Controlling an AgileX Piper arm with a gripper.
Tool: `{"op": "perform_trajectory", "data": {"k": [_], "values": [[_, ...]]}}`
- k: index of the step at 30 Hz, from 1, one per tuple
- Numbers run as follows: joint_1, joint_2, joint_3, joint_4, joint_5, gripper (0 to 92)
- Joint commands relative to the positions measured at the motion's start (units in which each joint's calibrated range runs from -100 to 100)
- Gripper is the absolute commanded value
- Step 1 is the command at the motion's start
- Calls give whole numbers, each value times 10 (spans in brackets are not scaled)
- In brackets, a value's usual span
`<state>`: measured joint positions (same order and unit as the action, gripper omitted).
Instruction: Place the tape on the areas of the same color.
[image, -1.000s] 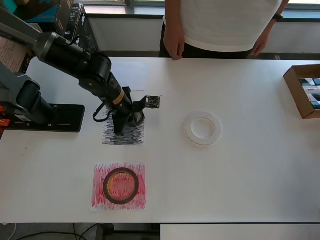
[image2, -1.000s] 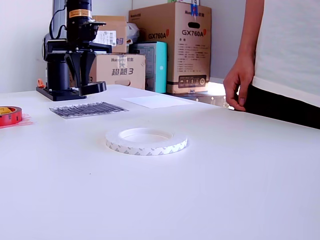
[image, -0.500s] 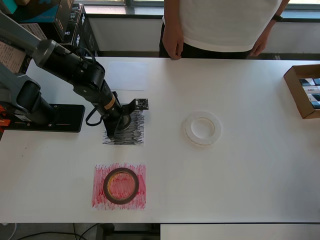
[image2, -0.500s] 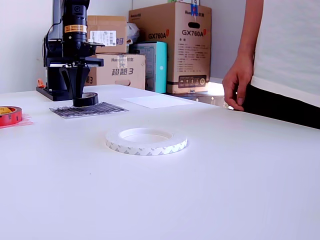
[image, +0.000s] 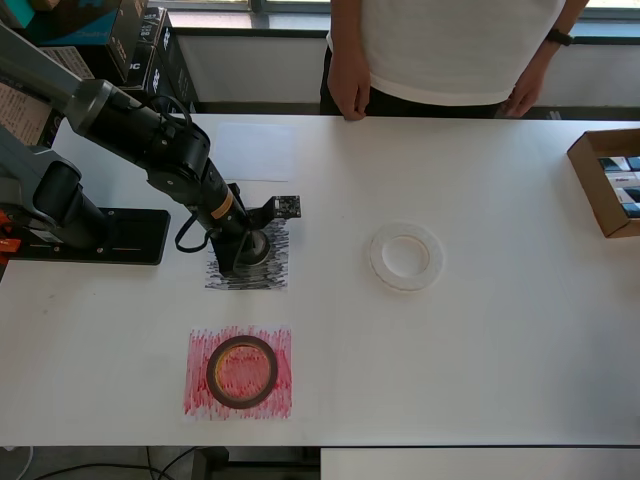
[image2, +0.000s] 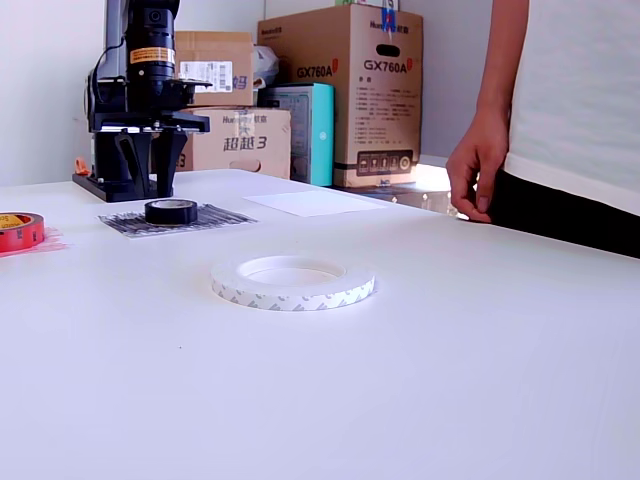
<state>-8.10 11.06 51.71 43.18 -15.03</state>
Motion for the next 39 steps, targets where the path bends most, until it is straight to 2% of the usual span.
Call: {"op": "perform_trajectory", "data": {"k": [1, 3, 9, 15, 22, 31, 39], "values": [[1, -1, -4, 2, 1, 473], [1, -2, -7, 2, 2, 506], [1, -12, -52, 2, 9, 509], [1, 5, -188, 11, 84, 508], [-1, 84, -308, 16, 139, 507], [1, 205, -479, 157, 205, 507], [1, 277, -544, 188, 229, 507]]}}
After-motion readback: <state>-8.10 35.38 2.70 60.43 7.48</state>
